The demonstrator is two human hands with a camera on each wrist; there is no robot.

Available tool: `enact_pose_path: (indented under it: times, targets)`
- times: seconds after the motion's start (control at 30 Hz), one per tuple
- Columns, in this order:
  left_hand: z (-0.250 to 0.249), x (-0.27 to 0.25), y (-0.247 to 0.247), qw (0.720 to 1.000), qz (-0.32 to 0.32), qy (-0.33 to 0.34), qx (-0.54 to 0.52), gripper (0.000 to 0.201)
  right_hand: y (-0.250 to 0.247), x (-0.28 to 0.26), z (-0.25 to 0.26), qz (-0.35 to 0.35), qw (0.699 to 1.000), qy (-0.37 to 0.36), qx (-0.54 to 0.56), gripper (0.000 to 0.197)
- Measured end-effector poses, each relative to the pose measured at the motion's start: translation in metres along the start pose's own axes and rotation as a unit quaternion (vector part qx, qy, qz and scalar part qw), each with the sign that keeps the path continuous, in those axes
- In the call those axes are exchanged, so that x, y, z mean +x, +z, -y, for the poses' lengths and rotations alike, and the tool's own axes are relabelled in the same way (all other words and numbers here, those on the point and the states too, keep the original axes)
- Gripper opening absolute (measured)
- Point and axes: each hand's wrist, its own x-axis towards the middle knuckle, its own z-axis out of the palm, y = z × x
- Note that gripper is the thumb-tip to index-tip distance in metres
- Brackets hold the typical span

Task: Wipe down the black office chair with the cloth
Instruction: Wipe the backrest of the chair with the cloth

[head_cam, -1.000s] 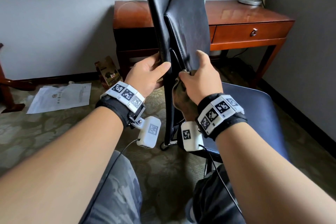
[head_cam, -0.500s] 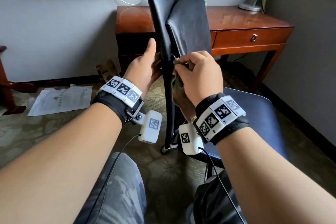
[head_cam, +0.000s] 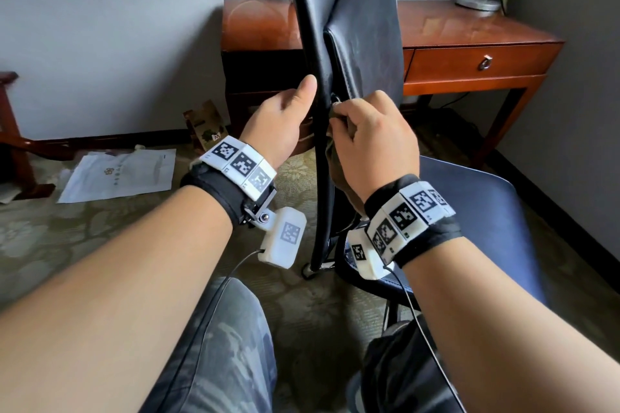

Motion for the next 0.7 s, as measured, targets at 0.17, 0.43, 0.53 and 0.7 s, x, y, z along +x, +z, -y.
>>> enact_pose_path:
  times: [0.17, 0.43, 0.53, 0.7]
  targets:
    - [0.002, 0.000, -0.001, 0.999, -0.013, -0.011, 0.046, 0.085, -0.009, 0.003, 0.010, 0.005, 0.993, 0.055, 0.108, 0.041]
    - [-0.006, -0.011, -0.001, 0.995, -0.019, -0.006, 0.098, 0.074, -0.008, 0.005, 0.015, -0.039, 0.963, 0.111, 0.242, 0.043]
    - [-0.007, -0.011, -0.002, 0.994, -0.020, 0.000, 0.109, 0.077, -0.005, 0.006, 0.011, -0.037, 0.960, 0.114, 0.252, 0.036]
    - [-0.006, -0.012, -0.001, 0.995, -0.019, -0.003, 0.094, 0.076, -0.002, 0.008, 0.010, -0.058, 0.961, 0.094, 0.255, 0.025]
